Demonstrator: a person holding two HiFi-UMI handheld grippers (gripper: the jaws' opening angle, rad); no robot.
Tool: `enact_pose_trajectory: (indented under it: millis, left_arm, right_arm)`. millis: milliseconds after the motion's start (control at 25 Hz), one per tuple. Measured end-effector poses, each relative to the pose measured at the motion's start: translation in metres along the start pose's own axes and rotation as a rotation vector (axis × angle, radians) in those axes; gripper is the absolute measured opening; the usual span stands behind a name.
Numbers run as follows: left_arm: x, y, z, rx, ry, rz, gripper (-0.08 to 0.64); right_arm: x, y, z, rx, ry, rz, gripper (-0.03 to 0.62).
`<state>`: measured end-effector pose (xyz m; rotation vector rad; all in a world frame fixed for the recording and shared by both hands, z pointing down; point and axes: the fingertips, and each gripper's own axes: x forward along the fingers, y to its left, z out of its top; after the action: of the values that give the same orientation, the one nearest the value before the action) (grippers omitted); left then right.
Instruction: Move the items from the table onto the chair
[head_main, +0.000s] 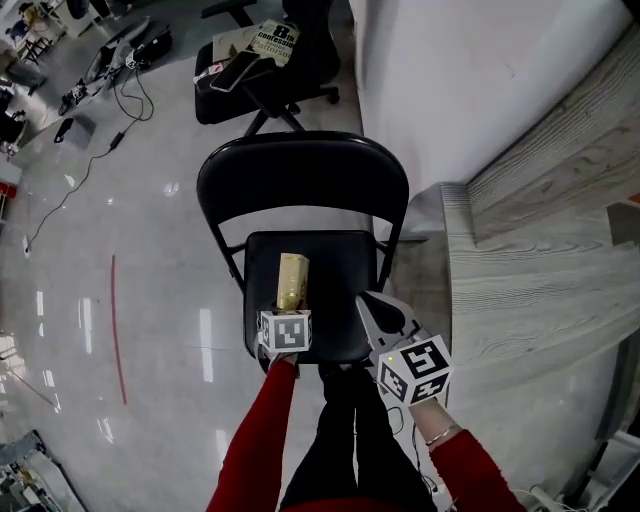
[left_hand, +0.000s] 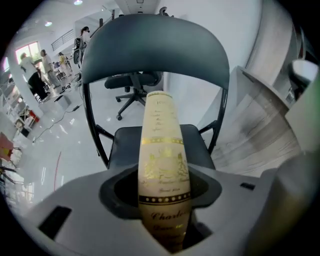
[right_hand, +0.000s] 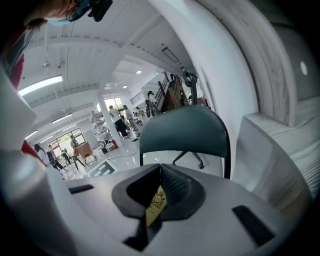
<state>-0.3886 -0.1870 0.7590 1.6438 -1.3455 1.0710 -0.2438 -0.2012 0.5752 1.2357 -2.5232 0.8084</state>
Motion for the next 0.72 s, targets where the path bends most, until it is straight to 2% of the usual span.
enact_pose_trajectory:
  millis: [200,400,520,600,720]
  left_arm:
    - [0.027,-0.008,-0.025,-0.036,0.058,0.019,0.227]
    - [0.031,-0.007,-0.023,-0.005,0.073,0.047,0.238]
    - [0.03,-0.008,-0.024,-0.013,0.086,0.039,0.291]
    - [0.021,-0.006,-0.018,-0.028,0.047,0.062,0.293]
    - [-0.02,-0.005,0.002,-0.066,-0.086,0.09,0.292]
  right_arm:
    - [0.002,0.003,-0.017,0.02,0.041,-0.005,0.014]
    - [0.004,0.005,-0.016,0.016,0.055,0.014,0.013]
    - [0.002,0.005,-0.013,0.038,0.05,0.019,0.014]
    - [0.001,0.005,-0.01,0.039,0.047,0.023,0.014]
    - [-0.003,0.003,-0.001,0.039,0.036,0.032,0.014]
